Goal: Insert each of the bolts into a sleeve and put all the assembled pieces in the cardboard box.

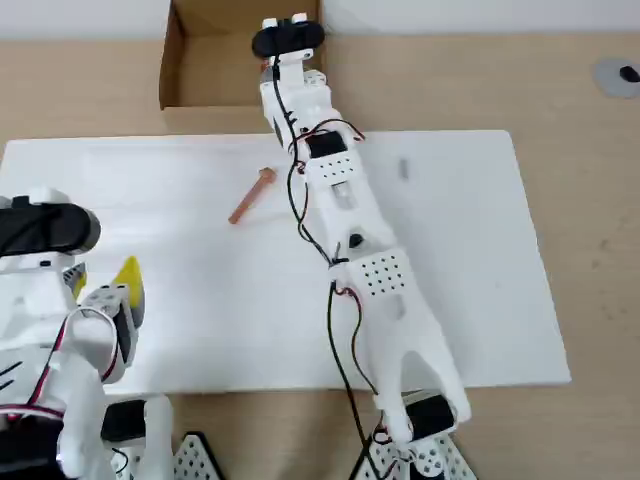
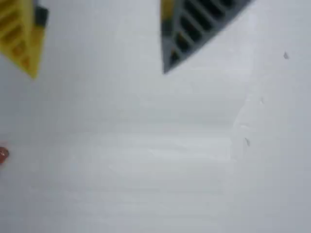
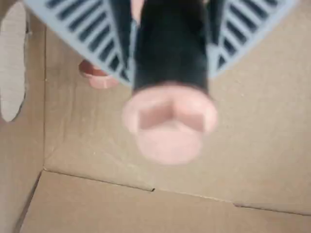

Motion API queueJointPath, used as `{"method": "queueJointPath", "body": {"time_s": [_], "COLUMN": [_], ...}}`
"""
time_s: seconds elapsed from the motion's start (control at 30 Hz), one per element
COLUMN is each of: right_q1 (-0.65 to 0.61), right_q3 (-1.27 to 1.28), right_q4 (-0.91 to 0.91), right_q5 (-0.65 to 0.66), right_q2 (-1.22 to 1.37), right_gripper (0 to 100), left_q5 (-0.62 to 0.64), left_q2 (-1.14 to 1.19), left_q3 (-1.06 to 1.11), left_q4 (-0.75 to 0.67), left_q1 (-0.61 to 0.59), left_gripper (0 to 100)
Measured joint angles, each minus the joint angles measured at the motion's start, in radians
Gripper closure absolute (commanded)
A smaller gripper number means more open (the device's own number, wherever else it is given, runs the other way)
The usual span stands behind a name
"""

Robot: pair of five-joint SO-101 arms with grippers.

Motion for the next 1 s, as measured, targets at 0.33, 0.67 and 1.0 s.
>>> {"method": "queueJointPath", "body": {"time_s": [0.33, 0.67, 1.0], "right_q1": [0.000, -0.002, -0.002], "right_q3": [-0.068, -0.176, -0.226], "right_q4": [0.146, 0.267, 0.330], "right_q5": [0.000, 0.000, 0.000], "right_q2": [0.000, -0.005, -0.003], "right_gripper": [89.6, 73.6, 73.0], "left_q5": [-0.023, -0.046, -0.046], "left_q2": [0.000, 0.000, 0.000], "left_q3": [0.015, 0.017, 0.017], "left_q4": [0.000, 0.048, 0.048], "left_q1": [0.000, 0.000, 0.000], "left_gripper": [82, 82, 82]}}
